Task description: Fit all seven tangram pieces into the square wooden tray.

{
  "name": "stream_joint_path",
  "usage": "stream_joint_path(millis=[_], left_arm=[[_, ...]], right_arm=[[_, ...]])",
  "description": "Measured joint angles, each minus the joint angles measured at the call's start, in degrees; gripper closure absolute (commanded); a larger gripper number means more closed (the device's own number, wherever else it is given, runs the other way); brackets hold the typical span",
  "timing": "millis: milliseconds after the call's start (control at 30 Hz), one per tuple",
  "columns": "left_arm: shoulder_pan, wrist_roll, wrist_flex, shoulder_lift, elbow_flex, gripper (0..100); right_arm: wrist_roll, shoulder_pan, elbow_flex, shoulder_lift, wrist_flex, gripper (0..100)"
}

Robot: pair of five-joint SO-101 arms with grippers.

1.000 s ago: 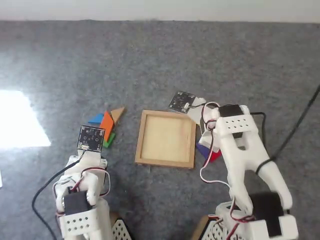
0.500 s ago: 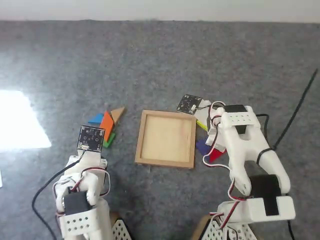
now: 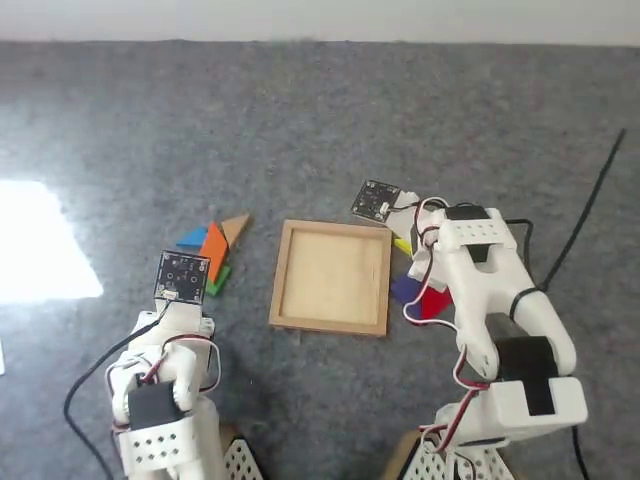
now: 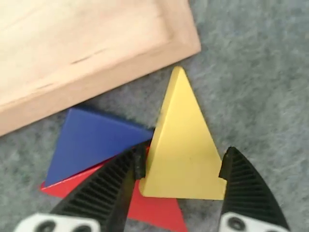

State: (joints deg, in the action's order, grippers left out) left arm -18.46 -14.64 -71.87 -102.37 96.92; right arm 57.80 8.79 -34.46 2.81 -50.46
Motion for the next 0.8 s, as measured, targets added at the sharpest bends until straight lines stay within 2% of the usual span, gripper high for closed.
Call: stream_joint_path(millis=[433, 800], left_arm=[[0.0, 0.0, 0.0, 0.0, 0.0, 94], [0.0, 0.0, 0.0, 0.0, 0.0, 94]], right_arm=[[0.0, -1.7, 1.1, 0.7, 0.0, 73.6], [4.8, -3.6, 1.1, 0.7, -0.4, 73.6]])
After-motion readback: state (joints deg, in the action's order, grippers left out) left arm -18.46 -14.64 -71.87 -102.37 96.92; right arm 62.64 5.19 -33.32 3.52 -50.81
